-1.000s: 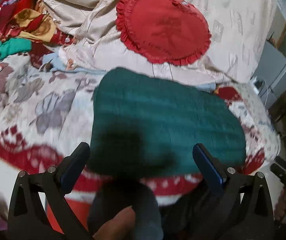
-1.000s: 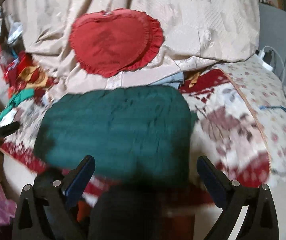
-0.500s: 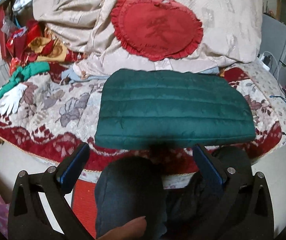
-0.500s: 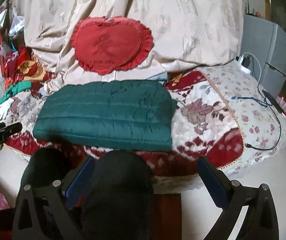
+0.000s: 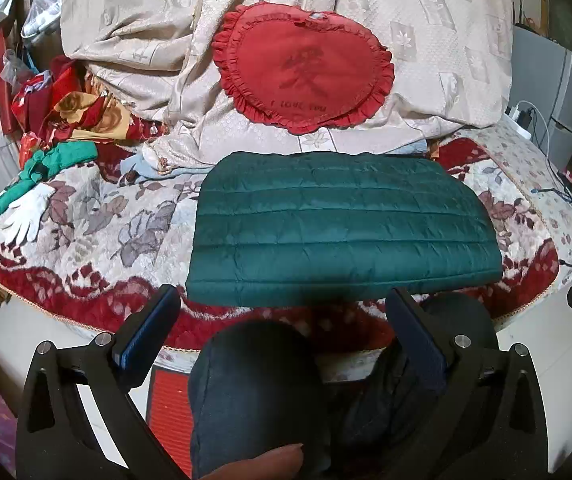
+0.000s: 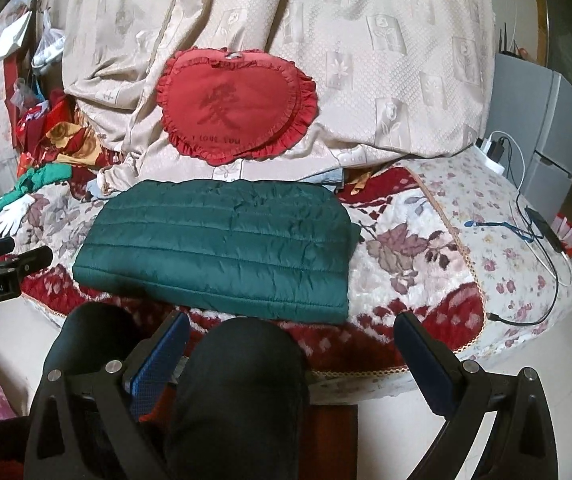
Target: Fold large clothes
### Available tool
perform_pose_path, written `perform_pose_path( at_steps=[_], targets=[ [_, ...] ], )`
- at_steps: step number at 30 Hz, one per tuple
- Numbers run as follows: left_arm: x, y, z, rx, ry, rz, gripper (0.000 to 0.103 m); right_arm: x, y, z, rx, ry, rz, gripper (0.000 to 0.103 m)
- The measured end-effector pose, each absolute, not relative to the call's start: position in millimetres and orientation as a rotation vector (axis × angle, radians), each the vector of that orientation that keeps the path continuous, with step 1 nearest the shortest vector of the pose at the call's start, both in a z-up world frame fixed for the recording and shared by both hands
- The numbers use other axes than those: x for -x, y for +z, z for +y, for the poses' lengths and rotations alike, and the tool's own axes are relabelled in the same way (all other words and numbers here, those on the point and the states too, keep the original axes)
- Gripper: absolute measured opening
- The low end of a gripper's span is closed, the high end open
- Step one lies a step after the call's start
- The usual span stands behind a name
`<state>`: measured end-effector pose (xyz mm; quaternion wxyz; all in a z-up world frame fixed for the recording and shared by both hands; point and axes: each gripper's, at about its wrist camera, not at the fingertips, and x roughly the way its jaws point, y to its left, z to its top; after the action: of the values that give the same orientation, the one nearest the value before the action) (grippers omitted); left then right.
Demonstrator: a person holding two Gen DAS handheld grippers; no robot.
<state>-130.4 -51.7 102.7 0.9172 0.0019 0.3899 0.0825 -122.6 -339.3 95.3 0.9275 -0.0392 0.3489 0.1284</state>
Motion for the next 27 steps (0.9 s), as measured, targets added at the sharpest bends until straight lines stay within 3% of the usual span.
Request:
perform_pose_path(
  at_steps=[27],
  targets=[
    [126.2,93.5,-51.3,0.015,0.167,0.823,0.103,122.1,98.1,-333.1,0.073,0.274,0.715,0.101]
  ],
)
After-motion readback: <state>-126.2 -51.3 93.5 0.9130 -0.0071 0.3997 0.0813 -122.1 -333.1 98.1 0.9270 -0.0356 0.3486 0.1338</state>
